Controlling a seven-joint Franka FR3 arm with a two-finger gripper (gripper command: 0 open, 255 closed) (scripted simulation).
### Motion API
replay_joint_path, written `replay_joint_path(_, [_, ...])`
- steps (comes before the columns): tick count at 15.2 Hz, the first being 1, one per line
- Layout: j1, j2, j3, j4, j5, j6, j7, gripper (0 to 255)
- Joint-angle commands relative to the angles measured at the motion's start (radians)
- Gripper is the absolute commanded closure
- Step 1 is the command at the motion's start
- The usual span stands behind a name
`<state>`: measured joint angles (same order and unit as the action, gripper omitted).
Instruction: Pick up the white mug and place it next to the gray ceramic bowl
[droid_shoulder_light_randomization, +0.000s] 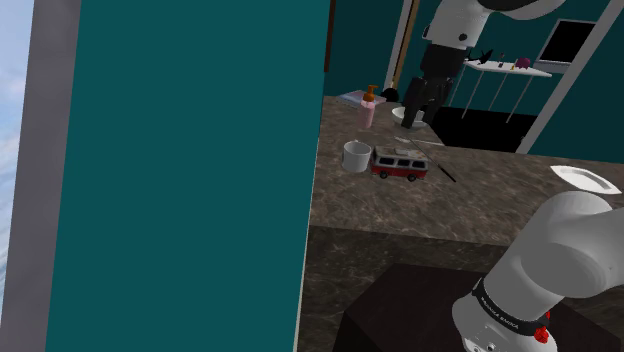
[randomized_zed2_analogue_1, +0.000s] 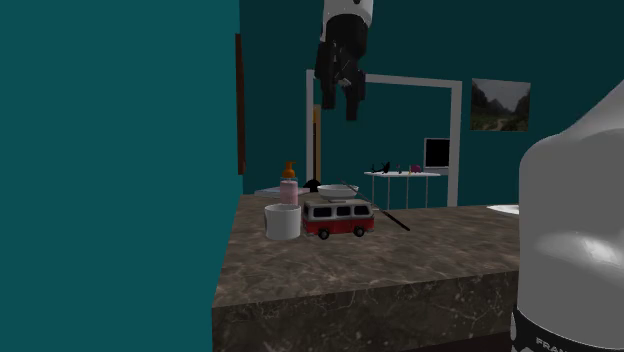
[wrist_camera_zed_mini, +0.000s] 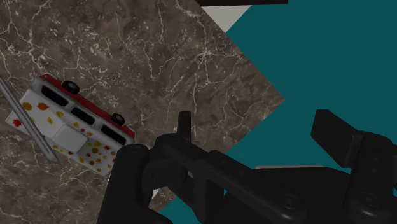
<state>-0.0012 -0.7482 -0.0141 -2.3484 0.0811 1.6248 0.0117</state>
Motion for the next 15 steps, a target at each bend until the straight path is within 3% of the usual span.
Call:
replay_joint_path(1, [0.000, 0.000, 0.000, 0.000, 0.000, 0.000, 0.000, 0])
replay_joint_path(15, [-0.036, 0.504, -0.020, 0.137, -0.075, 0.303, -0.027, 0])
